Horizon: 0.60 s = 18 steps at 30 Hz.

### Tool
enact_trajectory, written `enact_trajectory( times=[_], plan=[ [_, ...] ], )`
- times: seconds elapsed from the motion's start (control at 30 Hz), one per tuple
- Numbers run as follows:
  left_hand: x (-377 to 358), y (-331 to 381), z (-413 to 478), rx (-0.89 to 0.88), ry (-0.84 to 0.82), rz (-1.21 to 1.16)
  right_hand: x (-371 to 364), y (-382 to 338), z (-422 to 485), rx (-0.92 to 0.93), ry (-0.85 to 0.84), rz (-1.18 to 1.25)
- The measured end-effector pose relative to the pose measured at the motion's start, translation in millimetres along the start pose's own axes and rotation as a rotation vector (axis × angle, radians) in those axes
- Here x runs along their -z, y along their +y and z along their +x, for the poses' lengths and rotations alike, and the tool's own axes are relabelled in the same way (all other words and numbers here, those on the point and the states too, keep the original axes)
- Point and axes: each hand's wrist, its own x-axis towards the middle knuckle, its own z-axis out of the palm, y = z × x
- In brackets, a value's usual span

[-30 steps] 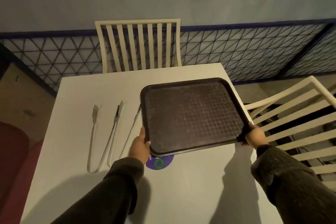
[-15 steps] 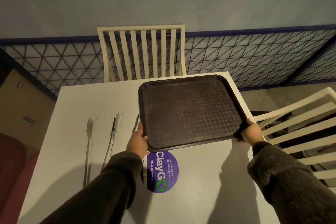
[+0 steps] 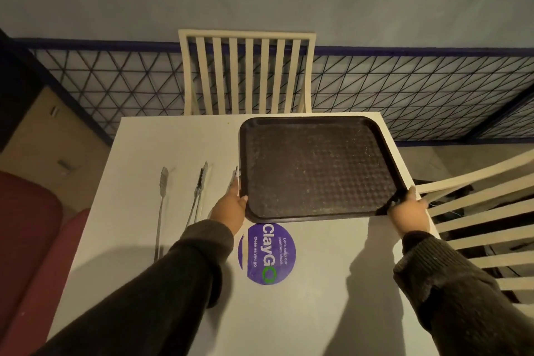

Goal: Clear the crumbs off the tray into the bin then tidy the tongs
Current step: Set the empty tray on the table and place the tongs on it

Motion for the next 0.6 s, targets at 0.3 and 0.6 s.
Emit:
enact_trajectory(
  times=[0.3, 0.6],
  plan=[
    [73.3, -70.1, -110.8, -0.163, 0.201, -0.186, -97.7, -49.7, -191.4, 0.268, -0.136, 0.271],
    [107.5, -133.5, -158.8, -0.059, 0.362, -0.165, -170.9, -119.6, -278.9, 0.431, -0.376, 0.219]
  ],
)
